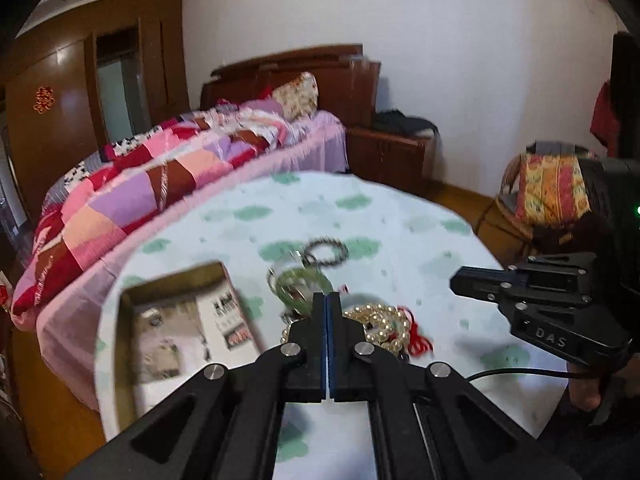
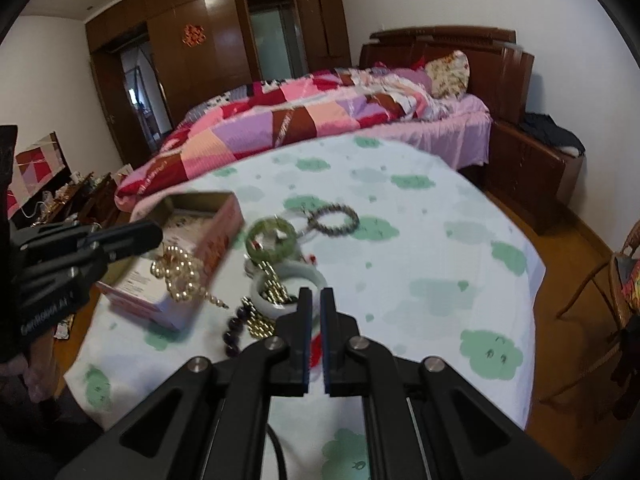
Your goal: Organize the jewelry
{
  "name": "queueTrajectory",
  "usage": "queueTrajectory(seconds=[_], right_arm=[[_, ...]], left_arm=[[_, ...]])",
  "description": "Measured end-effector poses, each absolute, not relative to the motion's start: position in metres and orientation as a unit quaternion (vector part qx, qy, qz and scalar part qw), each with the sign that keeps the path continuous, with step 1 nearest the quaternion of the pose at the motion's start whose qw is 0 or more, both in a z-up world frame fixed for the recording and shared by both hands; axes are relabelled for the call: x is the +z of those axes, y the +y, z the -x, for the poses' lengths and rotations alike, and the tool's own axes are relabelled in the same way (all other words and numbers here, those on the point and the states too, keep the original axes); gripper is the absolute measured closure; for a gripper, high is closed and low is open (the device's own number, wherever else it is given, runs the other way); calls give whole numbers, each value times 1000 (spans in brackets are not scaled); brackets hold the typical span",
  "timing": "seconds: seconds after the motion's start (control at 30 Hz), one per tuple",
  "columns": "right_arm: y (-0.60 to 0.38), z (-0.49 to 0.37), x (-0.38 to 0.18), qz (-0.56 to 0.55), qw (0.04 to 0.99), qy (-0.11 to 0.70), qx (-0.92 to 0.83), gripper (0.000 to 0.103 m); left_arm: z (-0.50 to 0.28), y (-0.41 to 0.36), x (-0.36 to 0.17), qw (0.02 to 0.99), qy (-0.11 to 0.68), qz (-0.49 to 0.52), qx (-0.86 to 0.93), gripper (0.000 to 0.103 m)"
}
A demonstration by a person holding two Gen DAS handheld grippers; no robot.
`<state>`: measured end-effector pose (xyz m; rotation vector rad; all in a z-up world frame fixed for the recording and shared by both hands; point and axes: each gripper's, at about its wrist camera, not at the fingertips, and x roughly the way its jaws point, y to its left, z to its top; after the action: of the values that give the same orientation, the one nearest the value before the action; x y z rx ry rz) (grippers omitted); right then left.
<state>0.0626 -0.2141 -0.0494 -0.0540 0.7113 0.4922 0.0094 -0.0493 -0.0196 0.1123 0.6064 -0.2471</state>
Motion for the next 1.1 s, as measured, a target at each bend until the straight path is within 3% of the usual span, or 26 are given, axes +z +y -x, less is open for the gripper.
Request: queueTrajectory(seconds=[0.27,0.3,0.33,0.37,0.4,0.5,0.7,0.77,0.83,1.1], right_arm=[[-212,-72,-32,26,910,340,235,96],[-211,-76,-38,25,908,346,234,86],[-209,-80,-47,28,904,358,234,62],[-208,-83,-55,31,899,369,235,51],[-207,-86,-64,36,895,379,234,51],[-196,-99,-94,67,882,414,216,61],[-196,-119,-118,51,865,444,227,62],[-195,-120,-119,48,862,447,234,69],[-190,-120,-120,62,858,451,240,100],[-192,-100,-70,70,885,395,235,100]], left_arm=[[-12,-24,-1,955,280,-38,-95,103],[-12,-21,-1,955,280,-35,-93,103],[-12,-19,-1,955,280,-33,-91,103],[-13,-18,-2,955,281,-32,-91,103],[-13,-18,-2,955,281,-31,-91,103],[-14,-19,-4,954,283,-30,-92,103],[-17,-20,-9,952,289,-29,-94,103],[-18,-20,-11,951,292,-27,-95,103],[-19,-18,-12,951,293,-25,-93,103],[-24,0,-8,954,289,-21,-80,103]])
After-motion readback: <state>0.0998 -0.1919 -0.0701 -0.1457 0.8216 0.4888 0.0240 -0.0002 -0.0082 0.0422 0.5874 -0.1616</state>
